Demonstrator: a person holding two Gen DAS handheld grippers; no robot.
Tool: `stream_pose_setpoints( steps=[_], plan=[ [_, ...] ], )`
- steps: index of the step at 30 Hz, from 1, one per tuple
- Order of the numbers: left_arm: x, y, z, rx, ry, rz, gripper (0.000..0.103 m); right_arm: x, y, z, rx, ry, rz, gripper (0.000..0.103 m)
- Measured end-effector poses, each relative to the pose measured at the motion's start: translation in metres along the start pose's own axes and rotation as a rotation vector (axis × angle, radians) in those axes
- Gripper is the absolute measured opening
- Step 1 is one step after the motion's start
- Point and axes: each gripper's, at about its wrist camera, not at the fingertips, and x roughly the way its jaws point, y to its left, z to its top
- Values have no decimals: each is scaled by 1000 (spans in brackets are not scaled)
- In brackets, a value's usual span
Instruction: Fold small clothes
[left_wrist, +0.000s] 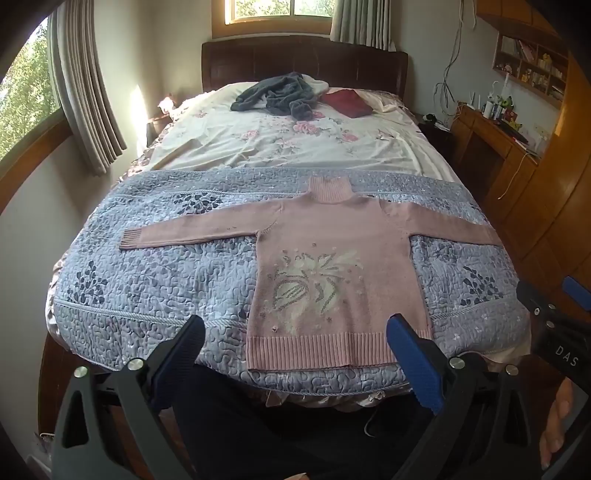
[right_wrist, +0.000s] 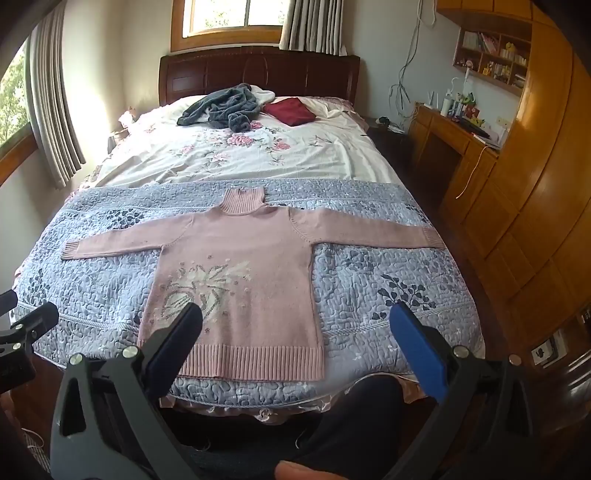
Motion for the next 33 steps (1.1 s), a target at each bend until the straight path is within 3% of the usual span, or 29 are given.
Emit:
stream_pose_setpoints(
  steps=[15,33],
  plan=[
    [1,-1,-2,2,-4,4,99,9,-15,3,14,-4,-5,100],
    [-12,-11,-9,17,-34,5,99,-10,-11,5,11,-37,-15,100]
  ],
)
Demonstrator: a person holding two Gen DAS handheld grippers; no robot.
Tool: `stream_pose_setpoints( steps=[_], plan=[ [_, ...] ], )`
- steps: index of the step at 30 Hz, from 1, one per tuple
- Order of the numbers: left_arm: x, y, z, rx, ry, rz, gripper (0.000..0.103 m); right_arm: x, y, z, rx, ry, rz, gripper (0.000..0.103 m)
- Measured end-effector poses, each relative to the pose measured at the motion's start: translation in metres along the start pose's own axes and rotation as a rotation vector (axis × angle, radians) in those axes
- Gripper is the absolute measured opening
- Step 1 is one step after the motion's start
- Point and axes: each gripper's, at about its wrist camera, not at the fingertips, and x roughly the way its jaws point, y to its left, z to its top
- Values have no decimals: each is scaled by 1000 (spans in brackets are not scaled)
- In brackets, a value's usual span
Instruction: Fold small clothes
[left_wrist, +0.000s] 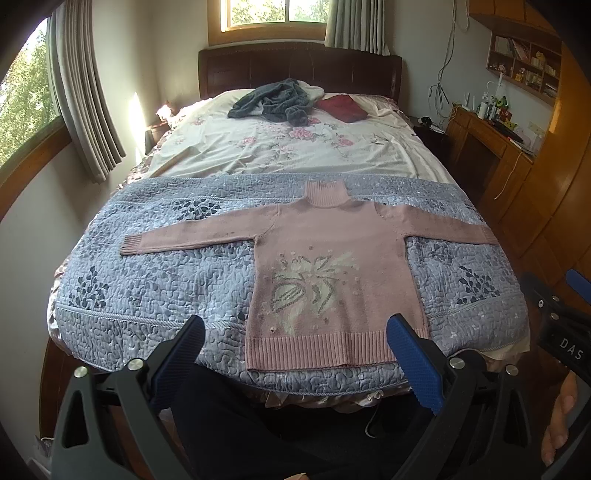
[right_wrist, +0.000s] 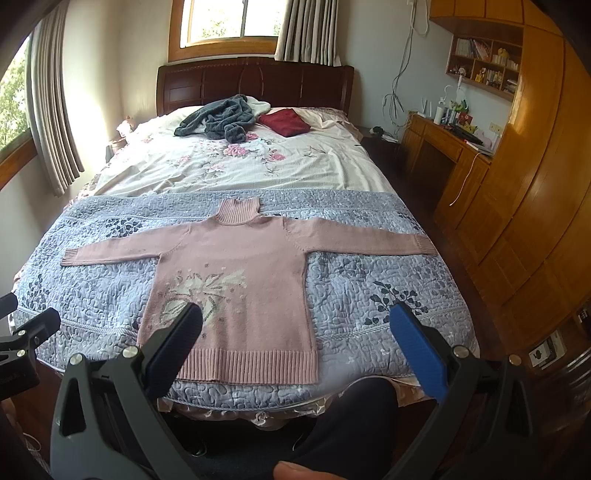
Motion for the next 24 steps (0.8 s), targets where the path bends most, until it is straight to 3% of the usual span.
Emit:
stream_pose_setpoints(
  steps=[24],
  plan=[
    [-8,6,2,-3,-20,-10,99,-14,6,-4,-12,-25,-5,100]
  ],
)
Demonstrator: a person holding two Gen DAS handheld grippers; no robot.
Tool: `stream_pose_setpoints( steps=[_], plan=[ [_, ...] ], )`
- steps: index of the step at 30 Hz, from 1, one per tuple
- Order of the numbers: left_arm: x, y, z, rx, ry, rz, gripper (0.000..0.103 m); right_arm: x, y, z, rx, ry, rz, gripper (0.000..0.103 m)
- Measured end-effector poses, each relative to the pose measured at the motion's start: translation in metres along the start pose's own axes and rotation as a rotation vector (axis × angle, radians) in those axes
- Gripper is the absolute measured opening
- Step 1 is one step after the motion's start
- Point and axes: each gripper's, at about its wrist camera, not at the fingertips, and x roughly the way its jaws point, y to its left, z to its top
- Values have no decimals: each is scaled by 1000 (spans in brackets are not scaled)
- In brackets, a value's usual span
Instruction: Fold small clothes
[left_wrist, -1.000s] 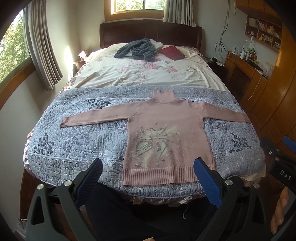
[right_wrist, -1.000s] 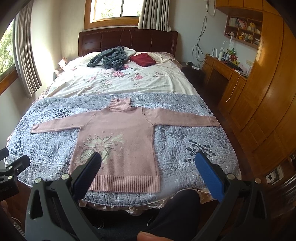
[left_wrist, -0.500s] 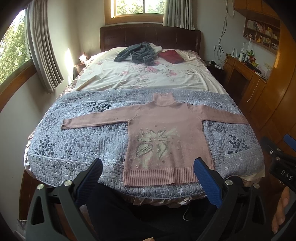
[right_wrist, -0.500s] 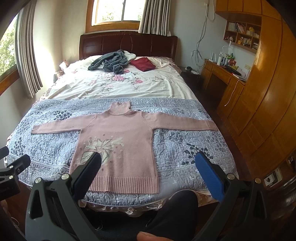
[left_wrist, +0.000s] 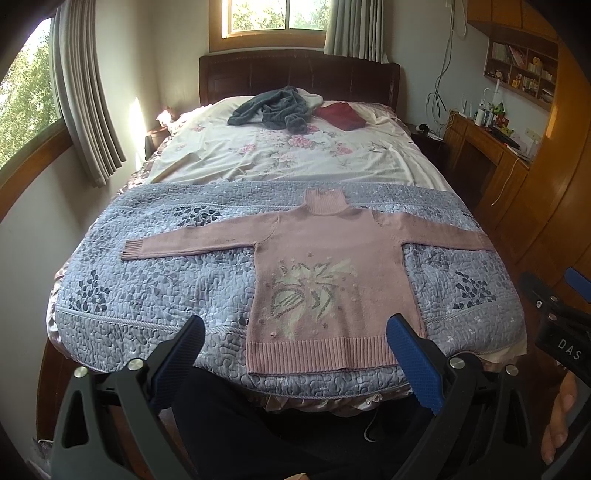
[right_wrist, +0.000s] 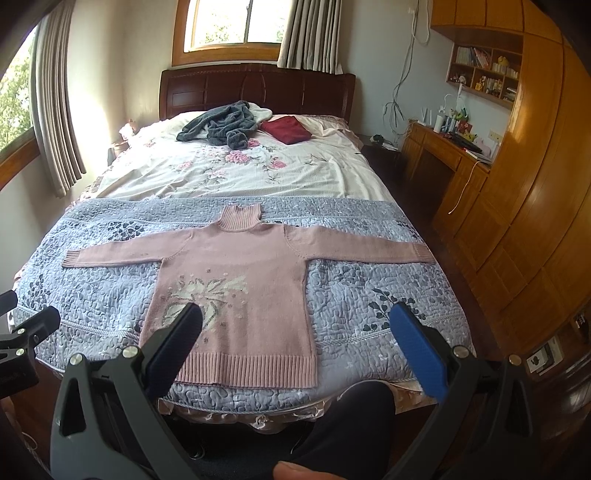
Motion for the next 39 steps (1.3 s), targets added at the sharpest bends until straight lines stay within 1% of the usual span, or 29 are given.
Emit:
stream_pose_setpoints(
  steps=[8,19,23,25,26,27,28,29,30,31,32,34,36,37,38,39],
  plan=[
    [14,-3,3,3,27,-5,99,13,-1,6,4,31,-1,100],
    [39,-7,11,5,77,0,99,44,-4,10,11,80,0,100],
    [57,-10,14,3,111,-6,99,59,-6,12,8,100,-3,100],
    [71,-10,13,-2,110,-1,99,72,-7,11,-10,107,-4,100],
    [79,-8,12,-6,92,-16,99,81,-9,11,-24,112,-6,100],
    [88,-7,11,-9,78,-55,99,93,-12,10,-35,120,-1,100],
    [98,-3,10,-16,74,-105,99,106,-17,9,-37,122,22,100],
    [109,-1,9,-30,84,-143,99,119,-23,7,-40,120,72,100],
    [121,0,9,-41,105,-151,99,136,-32,5,-31,129,137,100],
    [133,1,9,-40,122,-151,99,152,-41,3,-8,155,164,100],
    [144,0,10,-36,134,-148,99,172,-53,1,24,197,167,100],
    [166,-2,9,-39,171,-105,99,213,-81,-1,99,268,181,100],
    [187,1,7,-68,202,-53,99,248,-118,-1,199,286,167,99],
    [197,2,6,-83,219,-58,99,264,-140,-2,256,288,150,98],
    [207,2,5,-102,240,-81,99,282,-166,-3,326,297,137,87],
    [217,4,4,-122,262,-103,99,299,-191,-7,399,320,138,67]
  ],
)
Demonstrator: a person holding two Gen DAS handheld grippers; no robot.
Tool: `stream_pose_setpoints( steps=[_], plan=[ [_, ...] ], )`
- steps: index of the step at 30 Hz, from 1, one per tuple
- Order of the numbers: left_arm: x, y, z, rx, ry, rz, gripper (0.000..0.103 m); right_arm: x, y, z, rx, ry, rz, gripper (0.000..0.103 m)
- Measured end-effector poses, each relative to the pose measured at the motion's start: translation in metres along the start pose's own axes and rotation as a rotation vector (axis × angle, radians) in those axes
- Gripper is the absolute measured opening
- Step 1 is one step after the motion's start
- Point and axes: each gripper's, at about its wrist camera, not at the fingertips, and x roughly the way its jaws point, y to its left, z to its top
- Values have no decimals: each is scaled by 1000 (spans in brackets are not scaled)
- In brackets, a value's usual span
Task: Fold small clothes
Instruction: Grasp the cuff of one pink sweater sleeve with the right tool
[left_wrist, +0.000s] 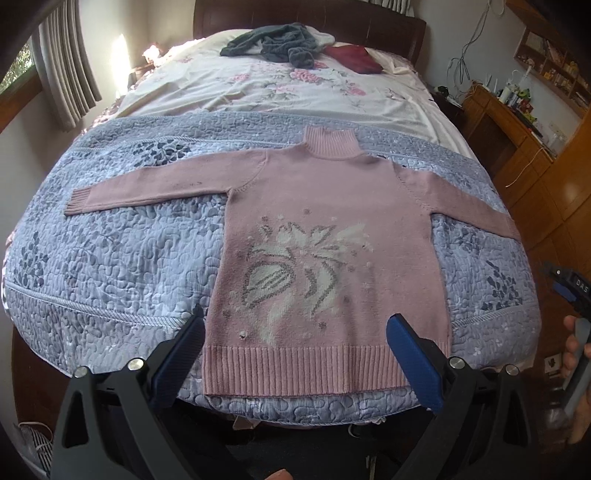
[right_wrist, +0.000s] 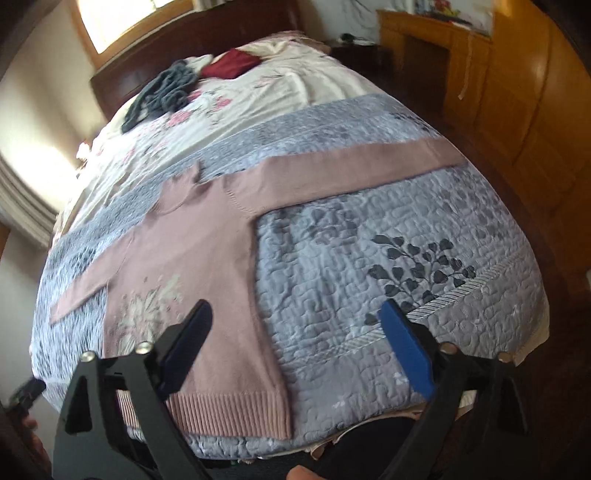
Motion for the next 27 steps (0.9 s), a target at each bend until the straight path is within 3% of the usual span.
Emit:
stream_pose_setpoints(
  steps=[2,4,6,9,13,19,25,27],
  plan=[
    [16,-3,5,-11,26,-25,99,29,-55,23,175,55,78,47],
    [26,-11,8,-10,18,-49,99,53,-109,41,331,56,154,40],
    [33,-18,13,-18,3,-66,99,71,-156,60,461,14,208,39],
    [49,-27,23,-43,9,-88,99,106,-229,86,700,-16,340,48],
    [70,-35,35,-83,26,-129,99,147,-307,117,950,-103,465,44],
    [95,-44,47,-114,37,-145,99,200,-366,166,1064,-162,478,41],
    [116,-50,56,-131,44,-156,99,244,-382,190,1053,-136,391,41],
    [122,-50,56,-142,53,-167,99,252,-385,193,1049,-135,368,37]
  ],
)
